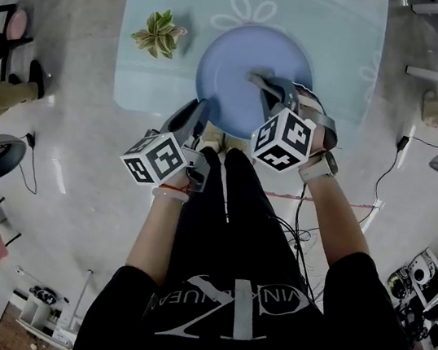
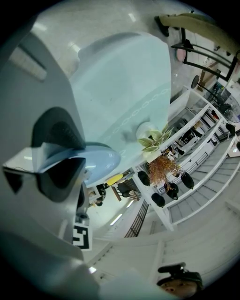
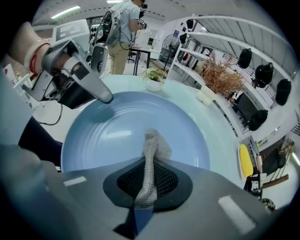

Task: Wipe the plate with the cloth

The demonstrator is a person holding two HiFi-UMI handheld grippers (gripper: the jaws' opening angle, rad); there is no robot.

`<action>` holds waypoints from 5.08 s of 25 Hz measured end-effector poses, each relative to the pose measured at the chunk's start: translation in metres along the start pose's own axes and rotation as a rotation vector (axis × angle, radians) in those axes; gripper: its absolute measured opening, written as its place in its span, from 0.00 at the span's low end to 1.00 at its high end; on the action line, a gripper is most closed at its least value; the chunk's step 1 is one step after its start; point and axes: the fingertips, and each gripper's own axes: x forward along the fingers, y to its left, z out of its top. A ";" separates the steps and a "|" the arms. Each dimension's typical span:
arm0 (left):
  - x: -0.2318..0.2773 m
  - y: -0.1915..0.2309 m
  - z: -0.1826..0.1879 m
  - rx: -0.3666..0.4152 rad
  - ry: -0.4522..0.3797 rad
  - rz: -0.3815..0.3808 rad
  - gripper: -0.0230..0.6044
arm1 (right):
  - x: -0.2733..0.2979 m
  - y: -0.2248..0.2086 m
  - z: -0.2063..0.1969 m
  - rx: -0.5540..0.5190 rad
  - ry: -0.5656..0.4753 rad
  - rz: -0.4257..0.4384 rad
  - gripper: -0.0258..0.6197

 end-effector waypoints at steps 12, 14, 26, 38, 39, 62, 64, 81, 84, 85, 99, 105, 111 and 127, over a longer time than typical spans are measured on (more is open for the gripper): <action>-0.001 -0.001 0.000 0.001 0.005 0.002 0.04 | 0.000 0.039 0.040 -0.148 -0.056 0.076 0.09; -0.001 -0.002 0.000 0.000 0.004 0.004 0.04 | 0.001 0.038 0.044 -0.150 -0.069 0.078 0.09; 0.000 0.000 -0.001 -0.003 -0.011 0.009 0.04 | 0.018 0.009 0.063 -0.168 -0.121 0.022 0.09; 0.001 0.000 -0.001 0.037 -0.024 0.008 0.04 | 0.023 -0.025 0.042 -0.025 -0.098 -0.024 0.09; 0.001 0.000 -0.001 0.036 -0.027 0.005 0.04 | 0.023 -0.026 0.040 -0.015 -0.093 -0.029 0.09; -0.014 -0.006 0.024 0.310 -0.132 0.164 0.04 | 0.005 -0.029 -0.013 0.086 0.009 -0.074 0.09; -0.016 -0.012 0.027 0.382 -0.128 0.184 0.04 | 0.002 -0.027 -0.017 0.098 0.021 -0.067 0.09; -0.021 -0.056 0.042 0.574 -0.108 0.107 0.04 | -0.027 -0.014 -0.034 0.345 -0.048 0.027 0.09; -0.029 -0.064 0.047 0.613 -0.122 0.111 0.04 | -0.048 -0.020 -0.030 0.418 -0.132 0.007 0.09; -0.032 -0.067 0.050 0.623 -0.131 0.113 0.04 | -0.055 -0.022 -0.029 0.437 -0.159 -0.002 0.09; -0.078 -0.121 0.110 0.690 -0.315 0.072 0.04 | -0.163 -0.074 0.006 0.636 -0.502 -0.167 0.09; -0.108 -0.144 0.128 0.736 -0.398 0.046 0.04 | -0.204 -0.087 0.021 0.642 -0.601 -0.228 0.09; -0.132 -0.172 0.153 0.759 -0.488 0.020 0.04 | -0.240 -0.104 0.037 0.637 -0.687 -0.279 0.09; -0.164 -0.235 0.194 0.866 -0.589 -0.012 0.04 | -0.309 -0.140 0.044 0.646 -0.817 -0.370 0.09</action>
